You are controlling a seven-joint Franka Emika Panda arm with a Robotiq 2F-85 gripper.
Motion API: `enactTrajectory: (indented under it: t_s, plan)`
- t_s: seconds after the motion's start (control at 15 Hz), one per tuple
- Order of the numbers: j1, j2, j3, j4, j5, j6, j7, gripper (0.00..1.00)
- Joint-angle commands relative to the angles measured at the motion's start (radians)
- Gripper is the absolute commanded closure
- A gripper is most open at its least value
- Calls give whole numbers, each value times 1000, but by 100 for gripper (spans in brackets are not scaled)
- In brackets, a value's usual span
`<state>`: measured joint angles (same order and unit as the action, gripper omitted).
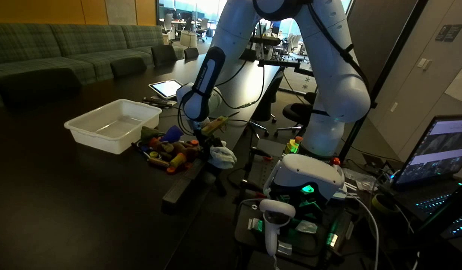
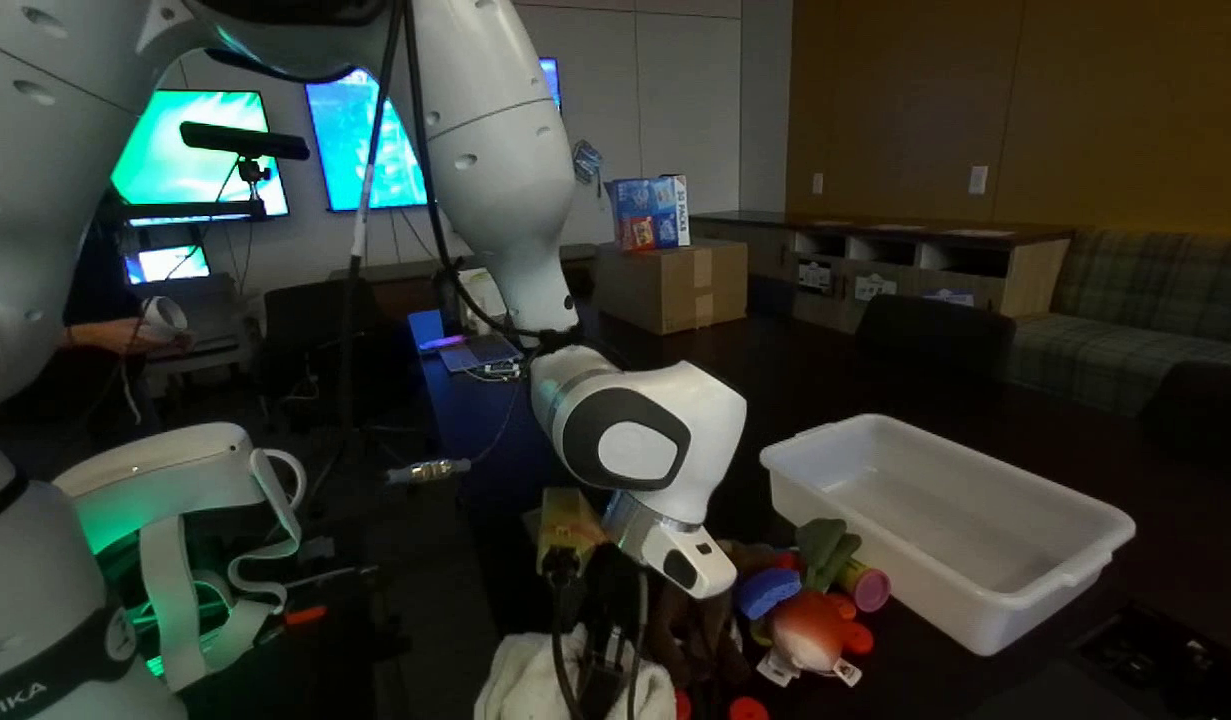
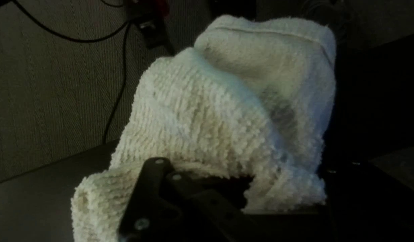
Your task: Use the cloth to wipe the objects on the table
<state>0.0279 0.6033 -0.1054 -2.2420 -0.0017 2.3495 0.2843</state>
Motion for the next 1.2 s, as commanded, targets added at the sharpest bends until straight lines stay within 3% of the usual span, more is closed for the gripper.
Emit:
enactTrajectory:
  t_s: [0.0,0.6,0.93,1.13]
  plan:
    - [51,-33,65,24,81,-58,81,99]
    - [155,-62,257,52,236,37,48,99]
    - [119,-188,286,22,288,33,-36,99]
    - [42,-312,285,-29,346,-14,-173,99]
